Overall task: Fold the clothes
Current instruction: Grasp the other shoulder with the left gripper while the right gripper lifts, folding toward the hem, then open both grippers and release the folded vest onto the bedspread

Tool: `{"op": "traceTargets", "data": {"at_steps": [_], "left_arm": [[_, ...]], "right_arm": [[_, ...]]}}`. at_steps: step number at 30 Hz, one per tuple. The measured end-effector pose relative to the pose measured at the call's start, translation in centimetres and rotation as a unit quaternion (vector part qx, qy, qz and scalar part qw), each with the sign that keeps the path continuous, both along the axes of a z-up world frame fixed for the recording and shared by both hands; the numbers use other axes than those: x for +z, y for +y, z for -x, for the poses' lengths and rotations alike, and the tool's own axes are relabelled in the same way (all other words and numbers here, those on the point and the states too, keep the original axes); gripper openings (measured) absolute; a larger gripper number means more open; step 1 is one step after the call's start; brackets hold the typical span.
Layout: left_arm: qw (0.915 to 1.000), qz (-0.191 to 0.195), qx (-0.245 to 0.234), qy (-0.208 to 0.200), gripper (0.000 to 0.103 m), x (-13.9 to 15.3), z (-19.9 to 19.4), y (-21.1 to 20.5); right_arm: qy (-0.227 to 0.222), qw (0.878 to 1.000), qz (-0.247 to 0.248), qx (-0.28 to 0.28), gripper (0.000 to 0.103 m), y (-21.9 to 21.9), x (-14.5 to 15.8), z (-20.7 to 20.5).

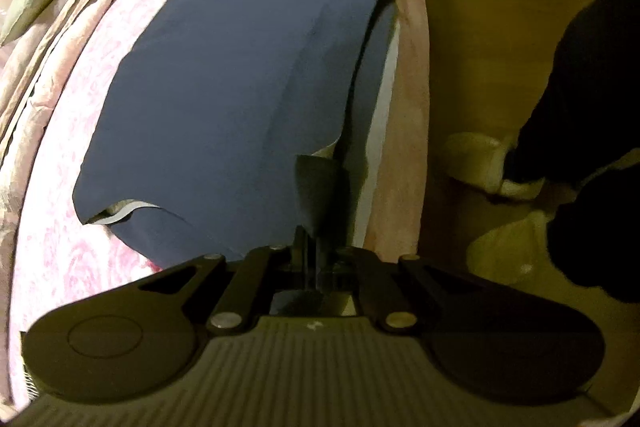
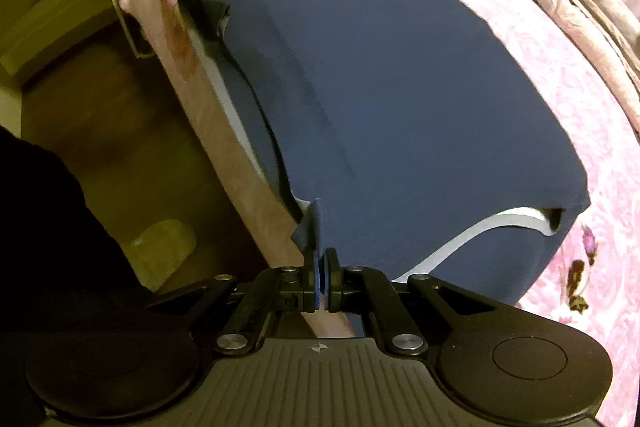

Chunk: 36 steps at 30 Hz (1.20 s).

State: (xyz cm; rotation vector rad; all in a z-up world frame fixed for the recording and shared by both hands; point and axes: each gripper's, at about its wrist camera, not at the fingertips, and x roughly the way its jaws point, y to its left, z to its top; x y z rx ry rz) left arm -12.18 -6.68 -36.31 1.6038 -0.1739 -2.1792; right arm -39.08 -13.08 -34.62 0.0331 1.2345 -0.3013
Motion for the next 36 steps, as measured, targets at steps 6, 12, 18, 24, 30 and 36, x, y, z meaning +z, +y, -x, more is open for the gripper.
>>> {"op": "traceTargets", "data": {"at_steps": [6,12,18,24,30,36], "left_arm": [[0.9992,-0.018,-0.005,-0.037,0.005,-0.3,-0.2,0.7],[0.9975,-0.058,0.035,-0.021,0.008,2.4,-1.1,1.5],[0.9935,-0.056,0.098,0.016,0.014,5.7,-0.9,-1.5],[0.9921,-0.024,0.122,0.012,0.021,7.6,-0.9,-6.8],[0.9923,0.011,0.123,-0.001,0.031,8.4,-2.4,-12.1],[0.9975,0.028,0.064,-0.01,0.036,8.0,-5.0,-17.0]], "right_arm": [[0.025,1.0,0.01,0.001,0.002,1.0,-1.2,0.6],[0.007,0.998,-0.017,-0.059,0.078,0.8,0.9,1.7],[-0.052,0.983,-0.033,-0.175,0.078,-3.2,4.0,1.8],[-0.102,0.966,-0.045,-0.231,0.078,-6.0,5.8,1.1],[-0.124,0.965,-0.055,-0.226,0.078,-5.8,6.8,-2.3],[-0.143,0.96,-0.052,-0.235,0.078,-4.5,7.8,-7.8]]}}
